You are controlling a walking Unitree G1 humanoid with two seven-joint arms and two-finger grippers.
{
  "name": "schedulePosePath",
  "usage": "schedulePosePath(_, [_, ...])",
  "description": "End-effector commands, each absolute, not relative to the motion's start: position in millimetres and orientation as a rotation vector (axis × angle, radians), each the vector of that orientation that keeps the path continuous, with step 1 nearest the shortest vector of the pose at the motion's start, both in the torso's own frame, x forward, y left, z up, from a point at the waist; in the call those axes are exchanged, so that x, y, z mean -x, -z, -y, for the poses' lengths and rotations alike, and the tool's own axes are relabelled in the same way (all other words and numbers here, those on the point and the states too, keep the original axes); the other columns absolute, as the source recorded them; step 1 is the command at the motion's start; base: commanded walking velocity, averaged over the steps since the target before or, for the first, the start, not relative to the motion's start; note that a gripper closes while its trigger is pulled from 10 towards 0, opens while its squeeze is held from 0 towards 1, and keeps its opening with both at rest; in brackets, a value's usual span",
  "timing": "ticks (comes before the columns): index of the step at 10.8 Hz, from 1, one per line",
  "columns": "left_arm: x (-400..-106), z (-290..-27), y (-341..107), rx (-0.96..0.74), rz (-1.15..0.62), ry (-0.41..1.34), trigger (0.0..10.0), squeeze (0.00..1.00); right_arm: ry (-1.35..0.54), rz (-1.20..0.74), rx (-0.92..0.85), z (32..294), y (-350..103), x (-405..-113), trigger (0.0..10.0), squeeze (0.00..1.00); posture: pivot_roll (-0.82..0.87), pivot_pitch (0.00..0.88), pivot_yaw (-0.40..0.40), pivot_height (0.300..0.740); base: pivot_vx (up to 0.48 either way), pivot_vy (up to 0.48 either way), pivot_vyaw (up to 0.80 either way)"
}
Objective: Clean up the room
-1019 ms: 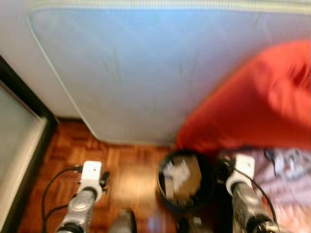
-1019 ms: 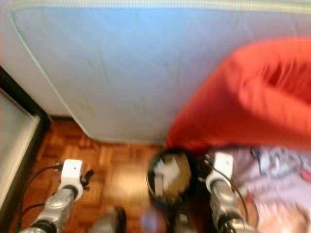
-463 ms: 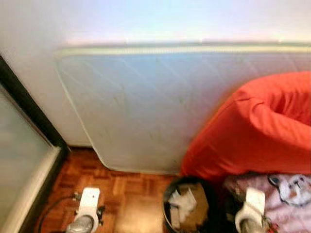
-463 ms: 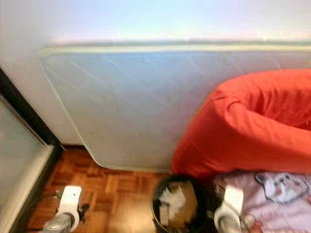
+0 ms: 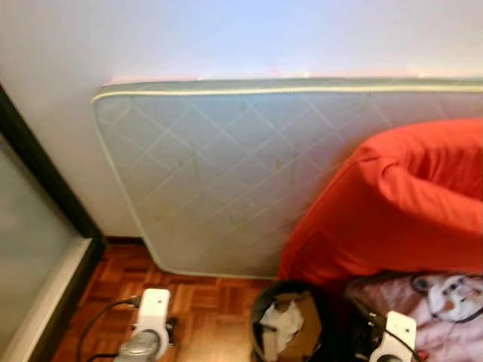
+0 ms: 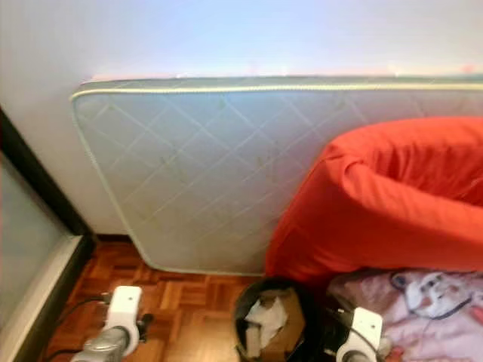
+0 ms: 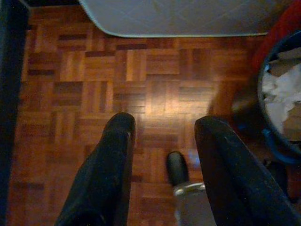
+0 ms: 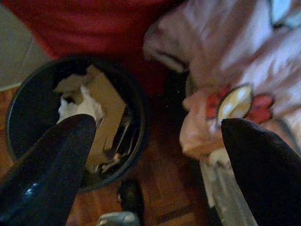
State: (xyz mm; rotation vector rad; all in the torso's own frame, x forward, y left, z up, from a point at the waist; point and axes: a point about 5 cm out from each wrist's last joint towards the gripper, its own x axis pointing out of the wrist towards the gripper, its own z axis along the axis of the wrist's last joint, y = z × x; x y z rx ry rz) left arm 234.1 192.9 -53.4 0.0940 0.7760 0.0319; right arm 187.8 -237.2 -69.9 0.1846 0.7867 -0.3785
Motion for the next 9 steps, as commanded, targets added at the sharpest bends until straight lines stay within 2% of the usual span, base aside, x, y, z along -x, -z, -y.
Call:
schedulePosePath(1, [-229.5,-194.4,56.7,-0.113,-0.806,-0.035,10.0,0.0,0.379,-0.785,-0.186,239.4,68.6,-189.5,10.0,0.0,-0.01,0.0,-0.004,0.74,0.0,0.0,0.0])
schedulePosePath(3, [-219.2,-192.1,63.6,-0.107,-0.837,-0.03,10.0,0.0,0.356,-0.773,-0.158,245.2,63.9,-195.4,10.0,0.0,-0.02,0.0,-0.009,0.74,0.0,0.0,0.0])
schedulePosePath(7, [-210.2,-198.9,67.7,-0.105,-0.857,-0.051,10.0,0.0,0.272,-0.84,-0.11,237.5,68.3,-193.5,10.0,0.0,0.01,0.0,-0.017,0.74,0.0,0.0,0.0])
schedulePosePath(9, [-204.6,-197.9,70.9,-0.119,-0.873,-0.033,10.0,0.0,0.279,-0.846,-0.12,234.7,74.1,-181.9,10.0,0.0,0.01,0.0,-0.01,0.74,0.0,0.0,0.0])
